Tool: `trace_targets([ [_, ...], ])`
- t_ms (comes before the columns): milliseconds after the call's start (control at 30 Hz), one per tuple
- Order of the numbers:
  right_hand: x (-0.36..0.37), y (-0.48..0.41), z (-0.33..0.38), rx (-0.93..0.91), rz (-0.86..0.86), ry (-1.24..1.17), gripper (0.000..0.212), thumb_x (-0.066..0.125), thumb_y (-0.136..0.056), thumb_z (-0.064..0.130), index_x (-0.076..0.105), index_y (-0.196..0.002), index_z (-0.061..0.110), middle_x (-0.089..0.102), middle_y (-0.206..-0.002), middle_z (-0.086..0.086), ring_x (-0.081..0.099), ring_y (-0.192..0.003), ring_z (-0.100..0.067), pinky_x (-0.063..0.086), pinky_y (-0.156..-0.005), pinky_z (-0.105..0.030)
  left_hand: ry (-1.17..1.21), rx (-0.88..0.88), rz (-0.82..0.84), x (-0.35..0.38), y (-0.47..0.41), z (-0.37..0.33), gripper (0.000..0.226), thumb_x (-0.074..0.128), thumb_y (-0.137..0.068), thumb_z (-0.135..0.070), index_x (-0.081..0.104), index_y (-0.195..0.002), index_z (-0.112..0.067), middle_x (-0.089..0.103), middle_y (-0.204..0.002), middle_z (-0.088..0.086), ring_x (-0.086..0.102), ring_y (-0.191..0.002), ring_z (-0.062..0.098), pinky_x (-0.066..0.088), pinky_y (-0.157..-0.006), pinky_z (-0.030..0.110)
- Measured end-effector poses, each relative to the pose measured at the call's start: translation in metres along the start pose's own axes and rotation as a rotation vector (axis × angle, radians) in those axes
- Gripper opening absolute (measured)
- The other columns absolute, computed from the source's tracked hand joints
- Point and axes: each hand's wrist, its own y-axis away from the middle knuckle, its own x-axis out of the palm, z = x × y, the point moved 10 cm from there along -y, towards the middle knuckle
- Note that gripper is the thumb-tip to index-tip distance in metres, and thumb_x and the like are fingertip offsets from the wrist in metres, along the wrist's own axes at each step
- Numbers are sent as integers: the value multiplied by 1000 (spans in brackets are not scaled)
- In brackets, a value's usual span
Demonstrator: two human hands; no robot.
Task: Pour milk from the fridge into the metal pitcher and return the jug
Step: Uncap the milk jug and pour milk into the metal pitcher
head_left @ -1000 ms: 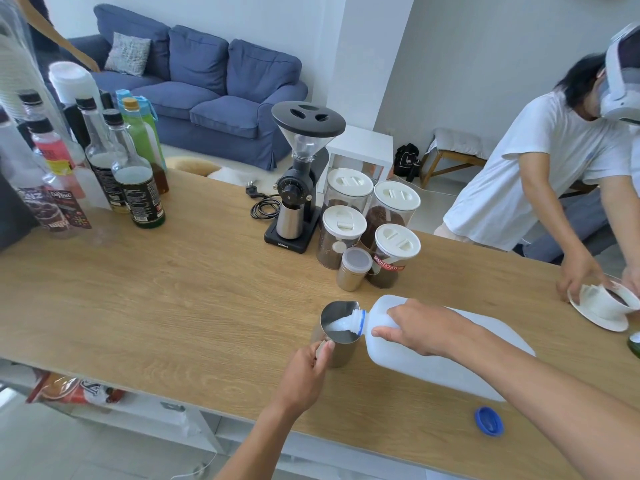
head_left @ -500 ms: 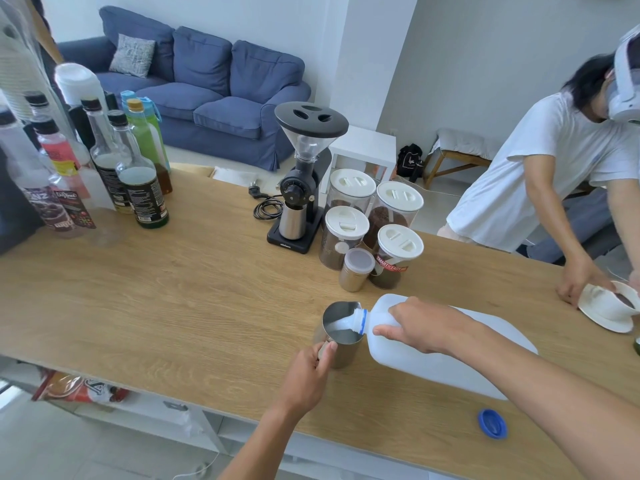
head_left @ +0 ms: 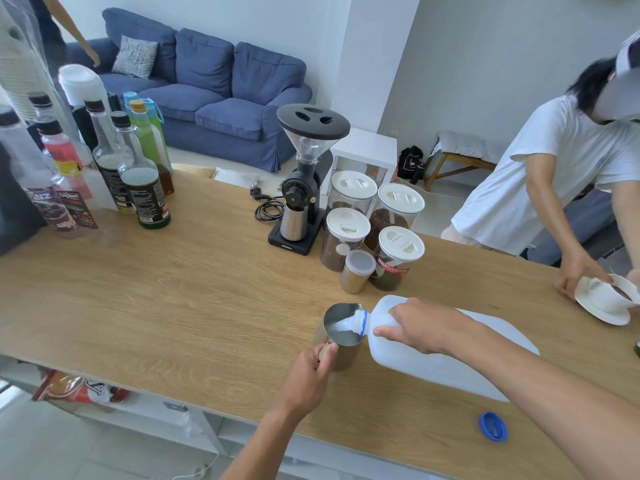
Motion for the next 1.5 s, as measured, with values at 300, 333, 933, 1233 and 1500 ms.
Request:
trace_targets([
  [300,-1,-2,-1,5,11,1,56,36,-94,63,58,-94,11,61,-94,-8,52,-75,-23,31,-53,-31,-17,-5,0,0,1,1,47,42,-104,-38,20,-65,-23,20,-59,-12,18,-56,10,19,-54,28],
  [333,-1,-2,-1,5,9,1,56,36,-94,63,58,-94,11,61,-94,-8,52,-75,-23,31,-53,-31,-12,-6,2,0,1,1,48,42,-104,-38,20,-64,-24,20,-59,-12,18,-56,10,18,-54,29],
  [933,0,-6,-3,11,24,-27,56,37,-93,63,59,-94,12,60,-95,-7,54,-79,-23,36,-59,-34,-1,-13,-5,-1,0,-1,50,43,-104,-36,21,-60,-28,20,-56,-14,19,-56,10,19,-54,29],
  [1233,2,-9,-4,7,20,-4,59,36,-93,64,60,-93,10,61,-91,-7,55,-75,-24,39,-62,-36,-3,-22,-6,-1,2,-3,50,43,-105,-34,20,-60,-27,20,-54,-14,18,-54,9,18,-54,29],
  [1500,1,-8,-3,4,26,6,59,36,-94,63,58,-90,8,58,-85,-7,50,-69,-24,35,-60,-36,-4,-22,-15,-2,2,-3,47,43,-104,-35,22,-65,-21,20,-57,-12,19,-55,10,18,-52,24],
])
